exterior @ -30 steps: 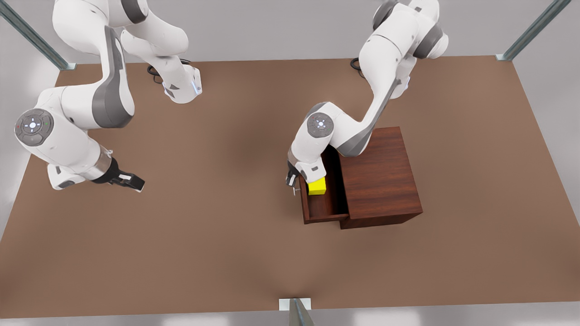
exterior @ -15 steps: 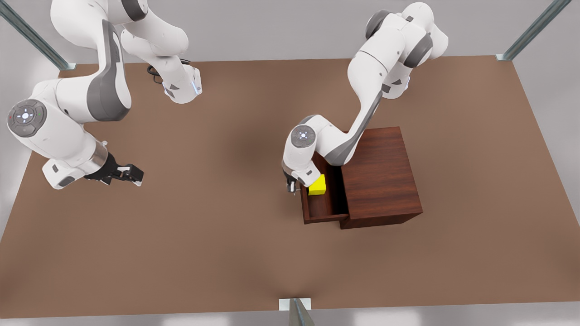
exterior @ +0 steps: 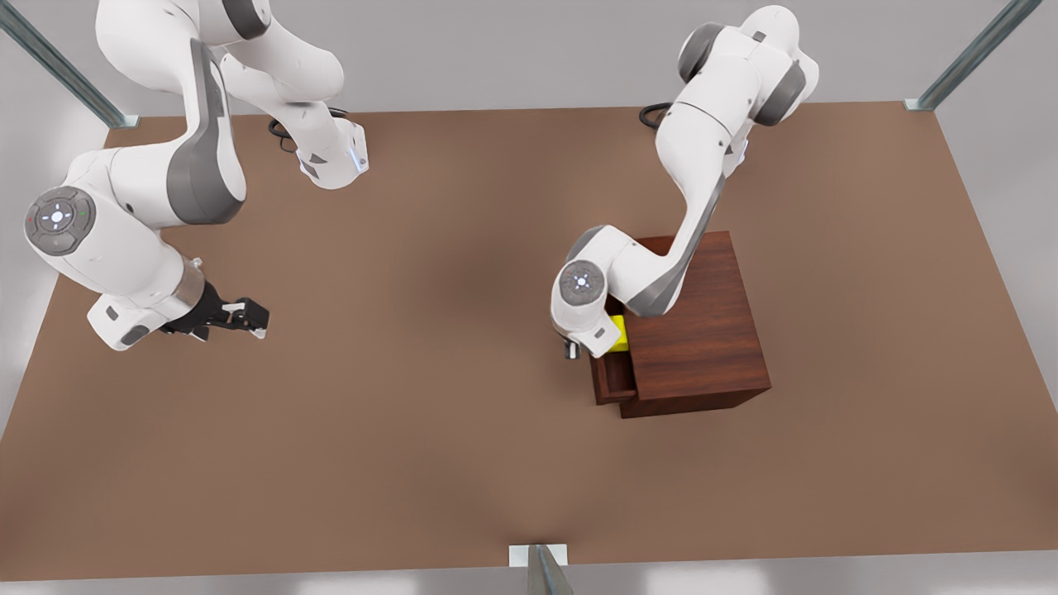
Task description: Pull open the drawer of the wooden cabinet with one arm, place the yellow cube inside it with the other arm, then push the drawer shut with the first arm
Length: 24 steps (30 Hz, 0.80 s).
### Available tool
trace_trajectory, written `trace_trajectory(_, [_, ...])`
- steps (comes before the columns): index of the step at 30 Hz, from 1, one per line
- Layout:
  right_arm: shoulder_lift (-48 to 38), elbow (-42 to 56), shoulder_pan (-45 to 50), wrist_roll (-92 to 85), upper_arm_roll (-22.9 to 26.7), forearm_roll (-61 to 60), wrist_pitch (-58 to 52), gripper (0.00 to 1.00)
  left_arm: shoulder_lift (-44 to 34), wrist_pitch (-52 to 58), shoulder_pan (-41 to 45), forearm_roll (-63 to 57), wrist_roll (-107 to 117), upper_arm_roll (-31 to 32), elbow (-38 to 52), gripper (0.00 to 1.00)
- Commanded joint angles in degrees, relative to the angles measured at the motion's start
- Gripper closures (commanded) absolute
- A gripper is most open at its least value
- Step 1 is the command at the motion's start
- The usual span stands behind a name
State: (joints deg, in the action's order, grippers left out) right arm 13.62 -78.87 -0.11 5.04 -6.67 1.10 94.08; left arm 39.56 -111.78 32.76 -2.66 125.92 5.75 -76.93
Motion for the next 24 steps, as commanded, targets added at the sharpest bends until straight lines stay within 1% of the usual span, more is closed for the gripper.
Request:
trace_trajectory(1, [-0.1,-0.1,-0.1,-3.4,0.0,0.0,-0.1,0.0,-0.1,3.2,-0.6,0.0,-8.6,0.0,0.0,0.79])
trace_trajectory(9, [0.0,-0.2,-0.2,-3.6,0.0,0.0,0.1,0.0,-0.3,5.7,-3.5,0.0,-13.5,0.0,0.0,0.79])
trace_trajectory(24, [0.0,-0.2,-0.5,-4.2,0.1,0.0,0.0,0.0,-0.5,7.7,-4.9,0.9,-16.3,0.1,0.5,0.79])
